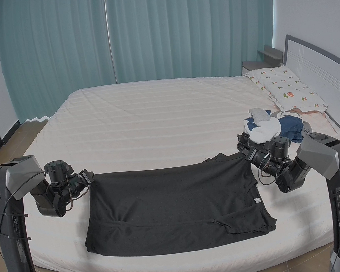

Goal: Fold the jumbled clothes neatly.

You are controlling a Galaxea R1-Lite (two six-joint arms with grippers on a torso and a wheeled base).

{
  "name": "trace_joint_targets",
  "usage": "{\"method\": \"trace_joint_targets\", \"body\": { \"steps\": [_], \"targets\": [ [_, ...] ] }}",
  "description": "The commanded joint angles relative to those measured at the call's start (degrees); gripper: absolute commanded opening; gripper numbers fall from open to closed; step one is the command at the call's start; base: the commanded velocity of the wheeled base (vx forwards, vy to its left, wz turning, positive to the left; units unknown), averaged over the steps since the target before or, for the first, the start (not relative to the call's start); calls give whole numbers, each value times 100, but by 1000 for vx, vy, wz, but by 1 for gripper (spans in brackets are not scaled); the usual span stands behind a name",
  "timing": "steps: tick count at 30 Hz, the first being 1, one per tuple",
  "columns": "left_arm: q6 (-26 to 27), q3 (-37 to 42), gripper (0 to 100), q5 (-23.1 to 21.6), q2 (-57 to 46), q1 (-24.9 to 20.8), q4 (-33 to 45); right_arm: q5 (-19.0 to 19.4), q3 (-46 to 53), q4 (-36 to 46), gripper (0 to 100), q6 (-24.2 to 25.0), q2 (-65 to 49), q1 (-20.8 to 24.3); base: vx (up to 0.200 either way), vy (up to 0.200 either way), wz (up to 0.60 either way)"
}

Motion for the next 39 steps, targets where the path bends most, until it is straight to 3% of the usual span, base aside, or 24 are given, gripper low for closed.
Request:
{"method": "trace_joint_targets", "body": {
  "steps": [1,9,15,30,39],
  "targets": [
    [123,-14,0,-6,13,62,5,-38,-190,-20,0,0,138,20,0,0,0],
    [149,12,0,-6,13,71,-39,-3,21,-20,0,0,24,-6,0,0,0],
    [219,381,0,-15,-40,53,-276,287,662,-90,0,0,-407,-94,0,0,0],
    [808,1541,0,-85,-189,80,-1296,762,2411,-987,0,-70,-899,-217,0,0,0],
    [1283,2262,0,-94,-145,62,-1770,832,3123,-1197,0,-281,-855,-217,0,0,0]
  ]
}}
